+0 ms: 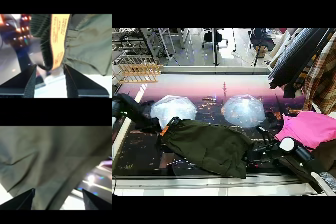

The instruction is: Fold the clothes and pants, and hang the long-sleeved shirts on hangers.

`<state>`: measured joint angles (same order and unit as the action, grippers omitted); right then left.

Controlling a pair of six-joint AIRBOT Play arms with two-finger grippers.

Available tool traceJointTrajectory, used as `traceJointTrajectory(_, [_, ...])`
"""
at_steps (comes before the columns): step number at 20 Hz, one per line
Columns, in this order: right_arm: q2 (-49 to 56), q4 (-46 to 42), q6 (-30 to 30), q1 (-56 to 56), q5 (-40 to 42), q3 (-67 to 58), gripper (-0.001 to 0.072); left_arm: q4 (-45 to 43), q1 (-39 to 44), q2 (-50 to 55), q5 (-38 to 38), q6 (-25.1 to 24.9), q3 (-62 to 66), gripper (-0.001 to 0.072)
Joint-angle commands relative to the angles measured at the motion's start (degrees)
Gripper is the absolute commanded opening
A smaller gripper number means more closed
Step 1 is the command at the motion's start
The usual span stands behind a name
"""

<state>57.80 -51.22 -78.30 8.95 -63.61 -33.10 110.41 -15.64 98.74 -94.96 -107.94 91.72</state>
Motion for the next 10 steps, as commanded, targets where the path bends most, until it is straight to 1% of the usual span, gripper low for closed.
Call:
traceJointTrajectory(1, [0.44,6.97,0.57,-4.81,2.21,5.49,0.0701,9.05,-2.01,-3.80,1.92,1.57,3.04,0.0387])
traceJointTrajectory(3, [4.04,13.07,3.54,-2.62,5.27,6.62,0.0701,13.55,-1.51,-5.27,3.37,0.96,3.04,0.0384])
traceJointTrajectory(4, [6.60,15.47,4.66,-1.03,6.56,6.56,0.0701,13.70,-0.87,-5.44,3.45,0.96,3.04,0.0367])
traceJointTrajectory(6, [11.67,20.59,7.26,2.03,8.90,6.56,0.0701,13.51,0.52,-5.31,3.45,0.96,2.99,0.0365])
traceJointTrajectory(8, [16.46,27.78,11.13,4.44,12.39,6.45,0.0689,13.53,2.03,-5.33,3.45,0.83,2.78,0.0365])
traceJointTrajectory(10, [19.54,33.59,16.24,5.01,16.22,4.28,0.0483,13.51,3.74,-5.31,3.48,-1.07,2.64,0.0364])
